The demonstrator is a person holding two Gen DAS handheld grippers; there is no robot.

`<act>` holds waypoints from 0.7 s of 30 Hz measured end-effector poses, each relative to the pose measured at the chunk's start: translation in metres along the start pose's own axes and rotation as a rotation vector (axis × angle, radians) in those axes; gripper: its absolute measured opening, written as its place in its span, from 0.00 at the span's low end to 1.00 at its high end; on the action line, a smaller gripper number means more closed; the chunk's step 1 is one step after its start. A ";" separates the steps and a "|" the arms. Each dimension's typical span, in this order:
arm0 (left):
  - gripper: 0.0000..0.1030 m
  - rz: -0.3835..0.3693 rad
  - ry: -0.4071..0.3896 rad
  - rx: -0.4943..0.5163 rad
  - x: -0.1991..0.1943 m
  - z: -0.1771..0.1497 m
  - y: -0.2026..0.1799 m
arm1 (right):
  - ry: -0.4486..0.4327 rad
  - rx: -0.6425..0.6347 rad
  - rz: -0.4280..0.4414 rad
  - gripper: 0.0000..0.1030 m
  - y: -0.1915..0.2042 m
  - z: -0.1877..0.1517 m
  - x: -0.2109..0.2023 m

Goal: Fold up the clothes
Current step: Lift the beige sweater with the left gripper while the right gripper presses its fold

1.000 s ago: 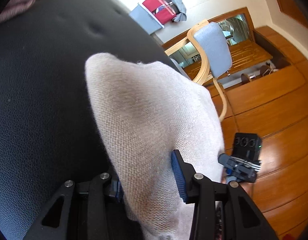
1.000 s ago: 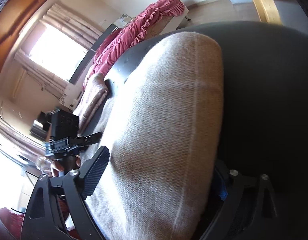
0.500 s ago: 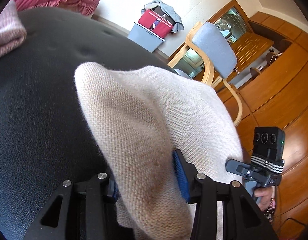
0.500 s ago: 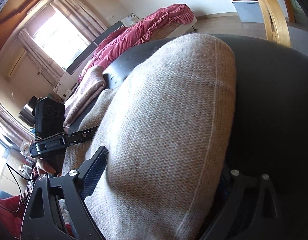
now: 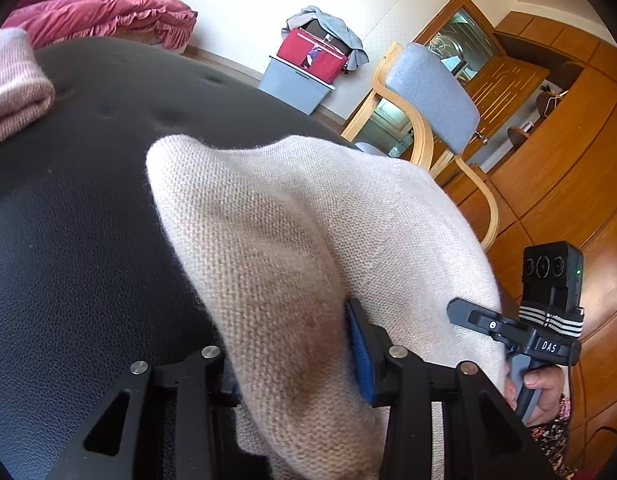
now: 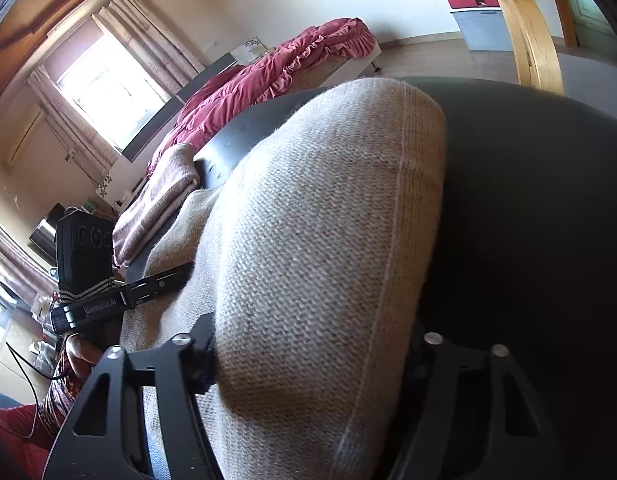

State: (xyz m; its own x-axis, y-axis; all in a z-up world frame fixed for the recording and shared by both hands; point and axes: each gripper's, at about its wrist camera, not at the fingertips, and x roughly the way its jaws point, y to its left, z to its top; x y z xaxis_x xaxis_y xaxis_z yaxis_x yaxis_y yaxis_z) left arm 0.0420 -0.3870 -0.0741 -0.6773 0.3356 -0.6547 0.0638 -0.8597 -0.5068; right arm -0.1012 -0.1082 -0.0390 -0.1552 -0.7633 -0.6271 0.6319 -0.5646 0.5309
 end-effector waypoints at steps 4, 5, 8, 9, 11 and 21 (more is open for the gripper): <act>0.32 0.027 -0.032 0.017 -0.006 -0.003 -0.003 | -0.016 -0.006 0.007 0.60 0.002 -0.001 -0.001; 0.30 0.039 -0.043 0.027 -0.008 -0.004 -0.005 | -0.020 -0.009 0.004 0.59 0.004 -0.001 0.000; 0.29 0.076 -0.073 0.054 -0.011 -0.004 -0.010 | -0.033 -0.021 -0.004 0.57 0.009 -0.001 0.002; 0.28 0.085 -0.082 0.059 -0.013 -0.004 -0.011 | -0.037 -0.025 -0.008 0.57 0.011 -0.001 0.002; 0.27 0.103 -0.104 0.064 -0.018 -0.005 -0.013 | -0.046 -0.044 -0.024 0.55 0.017 -0.002 0.002; 0.26 0.183 -0.186 0.113 -0.044 -0.009 -0.024 | -0.070 -0.097 -0.044 0.51 0.047 0.004 0.002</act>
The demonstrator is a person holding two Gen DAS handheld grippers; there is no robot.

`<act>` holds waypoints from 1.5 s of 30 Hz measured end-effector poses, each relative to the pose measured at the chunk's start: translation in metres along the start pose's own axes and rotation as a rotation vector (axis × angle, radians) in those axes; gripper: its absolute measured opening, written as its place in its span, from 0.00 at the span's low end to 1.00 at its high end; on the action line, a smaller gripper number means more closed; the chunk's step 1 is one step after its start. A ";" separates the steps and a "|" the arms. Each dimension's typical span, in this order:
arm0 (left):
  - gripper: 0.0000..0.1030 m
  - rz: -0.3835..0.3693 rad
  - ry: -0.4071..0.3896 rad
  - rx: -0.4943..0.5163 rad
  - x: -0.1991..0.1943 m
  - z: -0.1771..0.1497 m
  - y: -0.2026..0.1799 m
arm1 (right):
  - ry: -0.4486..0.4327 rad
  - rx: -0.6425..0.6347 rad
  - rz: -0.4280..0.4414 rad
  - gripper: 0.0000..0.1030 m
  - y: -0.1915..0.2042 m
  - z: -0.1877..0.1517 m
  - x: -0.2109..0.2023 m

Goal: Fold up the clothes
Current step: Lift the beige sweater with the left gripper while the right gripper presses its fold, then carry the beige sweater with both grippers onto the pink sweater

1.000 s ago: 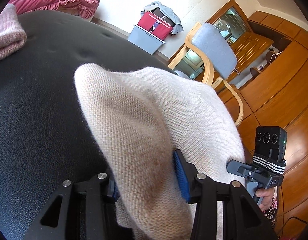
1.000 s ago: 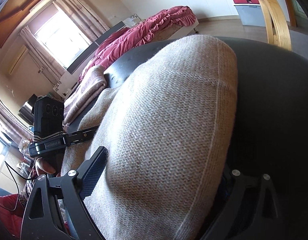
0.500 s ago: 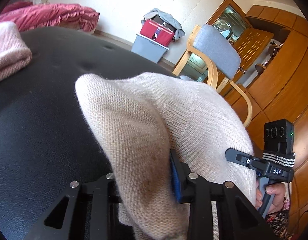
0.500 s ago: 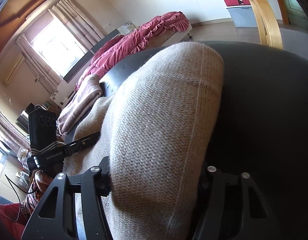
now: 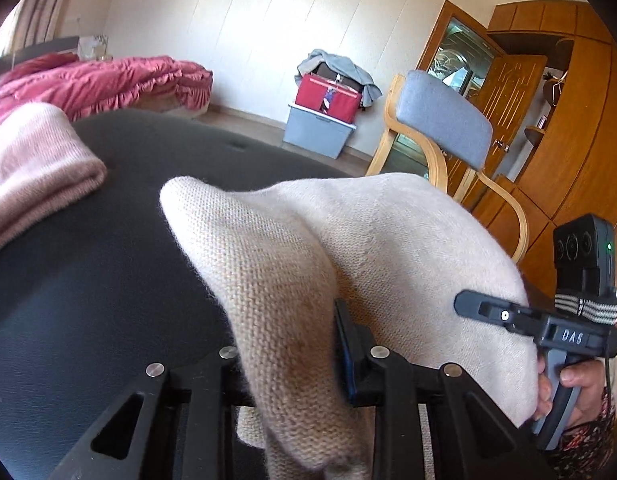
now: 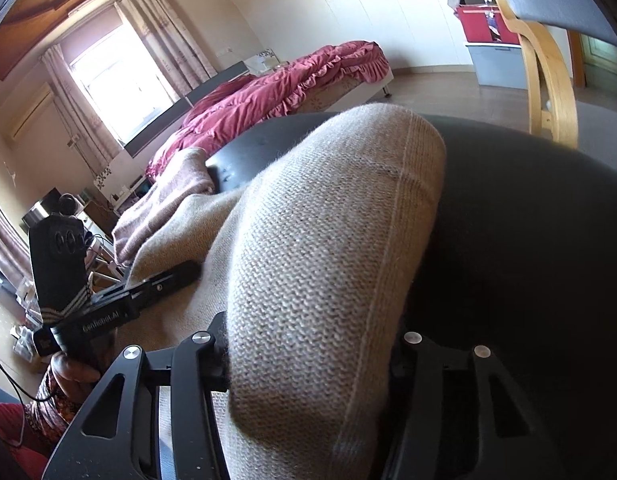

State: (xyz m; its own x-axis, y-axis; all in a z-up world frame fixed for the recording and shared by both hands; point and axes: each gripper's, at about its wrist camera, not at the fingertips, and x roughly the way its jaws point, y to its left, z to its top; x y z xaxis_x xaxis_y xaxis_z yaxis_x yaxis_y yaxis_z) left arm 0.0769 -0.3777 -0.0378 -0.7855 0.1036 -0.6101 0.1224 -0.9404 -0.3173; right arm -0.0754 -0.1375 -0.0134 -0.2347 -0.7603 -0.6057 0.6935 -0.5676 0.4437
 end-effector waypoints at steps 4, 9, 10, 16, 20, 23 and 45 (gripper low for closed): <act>0.25 0.008 -0.043 -0.018 -0.017 0.004 0.007 | -0.008 -0.021 0.015 0.51 0.015 0.008 0.004; 0.22 0.015 -0.100 -0.034 -0.045 0.007 0.023 | -0.014 -0.054 0.038 0.51 0.038 0.014 0.014; 0.22 0.017 -0.111 -0.037 -0.050 0.008 0.025 | -0.015 -0.061 0.043 0.51 0.043 0.016 0.016; 0.21 0.054 -0.181 -0.026 -0.083 0.015 0.039 | -0.017 -0.103 0.093 0.51 0.076 0.031 0.030; 0.21 0.084 -0.238 -0.049 -0.106 0.028 0.058 | -0.016 -0.162 0.140 0.51 0.108 0.053 0.047; 0.21 0.130 -0.285 -0.072 -0.124 0.044 0.082 | -0.016 -0.219 0.176 0.51 0.137 0.074 0.065; 0.21 0.441 -0.421 -0.291 -0.158 0.132 0.276 | 0.032 -0.550 0.442 0.51 0.302 0.186 0.264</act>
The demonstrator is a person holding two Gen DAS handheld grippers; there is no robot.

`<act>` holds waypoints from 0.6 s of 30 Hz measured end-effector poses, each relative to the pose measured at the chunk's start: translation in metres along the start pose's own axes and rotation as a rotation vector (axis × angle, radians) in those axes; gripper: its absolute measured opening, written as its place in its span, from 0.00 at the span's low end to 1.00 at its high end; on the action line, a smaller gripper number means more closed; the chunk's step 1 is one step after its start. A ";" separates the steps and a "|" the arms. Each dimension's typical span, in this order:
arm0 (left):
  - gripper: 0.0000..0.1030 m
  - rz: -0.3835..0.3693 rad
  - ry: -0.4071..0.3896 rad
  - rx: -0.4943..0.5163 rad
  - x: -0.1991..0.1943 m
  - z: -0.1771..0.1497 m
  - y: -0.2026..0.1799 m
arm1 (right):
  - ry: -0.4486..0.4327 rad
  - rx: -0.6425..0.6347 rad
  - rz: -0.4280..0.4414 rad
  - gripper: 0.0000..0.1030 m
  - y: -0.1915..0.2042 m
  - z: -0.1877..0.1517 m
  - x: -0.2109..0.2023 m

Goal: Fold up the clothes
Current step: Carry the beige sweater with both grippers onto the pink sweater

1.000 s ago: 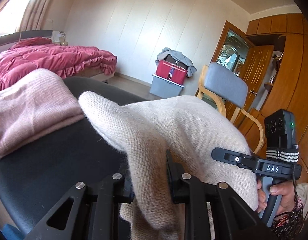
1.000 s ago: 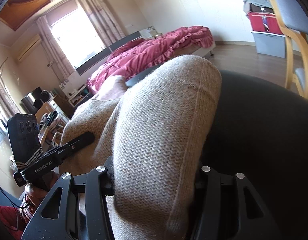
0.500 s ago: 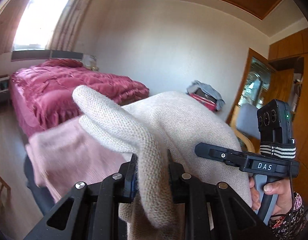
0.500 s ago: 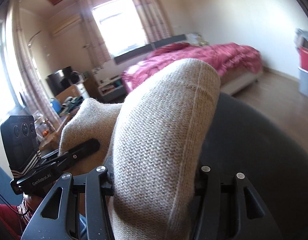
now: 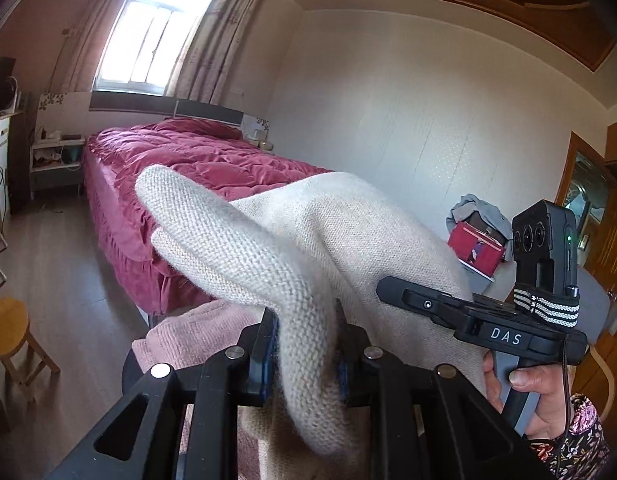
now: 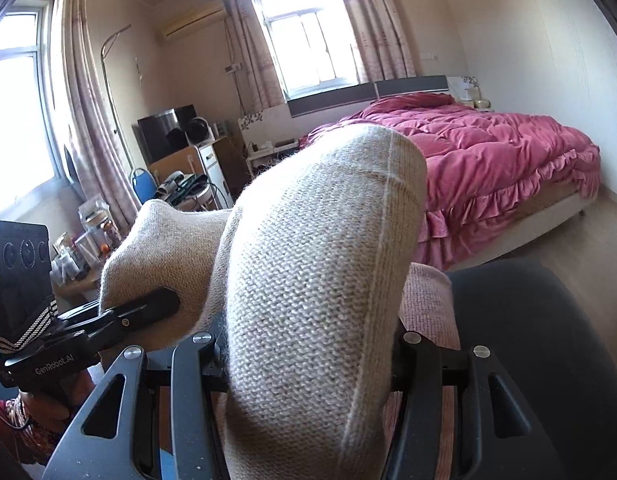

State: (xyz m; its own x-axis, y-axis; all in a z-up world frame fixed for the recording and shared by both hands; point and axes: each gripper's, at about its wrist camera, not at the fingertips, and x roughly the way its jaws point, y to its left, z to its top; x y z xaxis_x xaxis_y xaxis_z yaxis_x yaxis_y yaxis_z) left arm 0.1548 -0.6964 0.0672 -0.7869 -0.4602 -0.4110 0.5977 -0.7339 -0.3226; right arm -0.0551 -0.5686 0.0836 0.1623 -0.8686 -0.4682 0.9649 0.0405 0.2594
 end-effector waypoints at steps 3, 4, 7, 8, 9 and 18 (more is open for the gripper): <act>0.21 0.013 0.033 -0.017 0.023 -0.014 0.010 | 0.019 0.013 -0.011 0.51 -0.017 -0.010 0.012; 0.21 0.019 0.048 -0.027 0.031 -0.019 0.014 | 0.031 0.031 -0.008 0.51 -0.026 -0.014 0.017; 0.21 0.034 0.091 -0.057 0.052 -0.036 0.028 | 0.084 0.083 0.000 0.51 -0.052 -0.029 0.034; 0.21 0.045 0.102 -0.064 0.058 -0.041 0.033 | 0.101 0.087 -0.009 0.51 -0.055 -0.035 0.042; 0.21 0.058 0.111 -0.066 0.063 -0.045 0.039 | 0.111 0.088 -0.015 0.52 -0.059 -0.040 0.045; 0.25 0.050 0.132 -0.022 0.078 -0.053 0.057 | 0.118 0.185 0.104 0.65 -0.090 -0.055 0.051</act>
State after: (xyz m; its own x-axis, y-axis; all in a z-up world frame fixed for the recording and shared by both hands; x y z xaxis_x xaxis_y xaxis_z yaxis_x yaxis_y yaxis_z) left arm 0.1353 -0.7478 -0.0285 -0.7298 -0.4253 -0.5352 0.6403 -0.6996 -0.3172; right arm -0.1226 -0.5893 -0.0099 0.2923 -0.8005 -0.5233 0.8892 0.0261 0.4568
